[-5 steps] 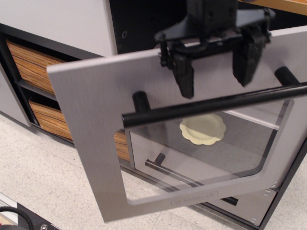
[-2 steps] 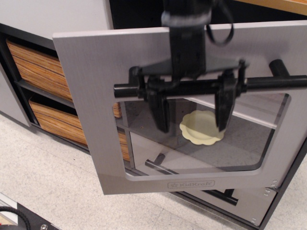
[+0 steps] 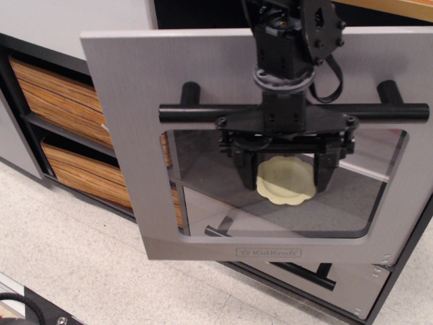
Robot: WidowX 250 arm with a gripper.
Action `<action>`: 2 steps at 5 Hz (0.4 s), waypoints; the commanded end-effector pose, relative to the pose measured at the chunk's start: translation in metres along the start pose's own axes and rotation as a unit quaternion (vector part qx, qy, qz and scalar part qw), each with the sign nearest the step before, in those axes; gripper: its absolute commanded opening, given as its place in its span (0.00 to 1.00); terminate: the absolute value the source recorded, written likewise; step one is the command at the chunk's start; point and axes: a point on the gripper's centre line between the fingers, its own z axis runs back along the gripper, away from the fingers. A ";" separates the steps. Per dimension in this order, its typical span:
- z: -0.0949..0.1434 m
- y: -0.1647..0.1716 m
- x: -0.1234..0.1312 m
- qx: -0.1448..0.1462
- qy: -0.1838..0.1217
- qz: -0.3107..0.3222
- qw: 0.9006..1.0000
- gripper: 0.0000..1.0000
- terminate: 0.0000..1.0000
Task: Close oven
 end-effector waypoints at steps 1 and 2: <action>-0.014 0.014 0.017 0.018 -0.013 -0.001 1.000 1.00 0.00; 0.011 0.018 0.038 -0.009 -0.047 0.021 0.999 1.00 0.00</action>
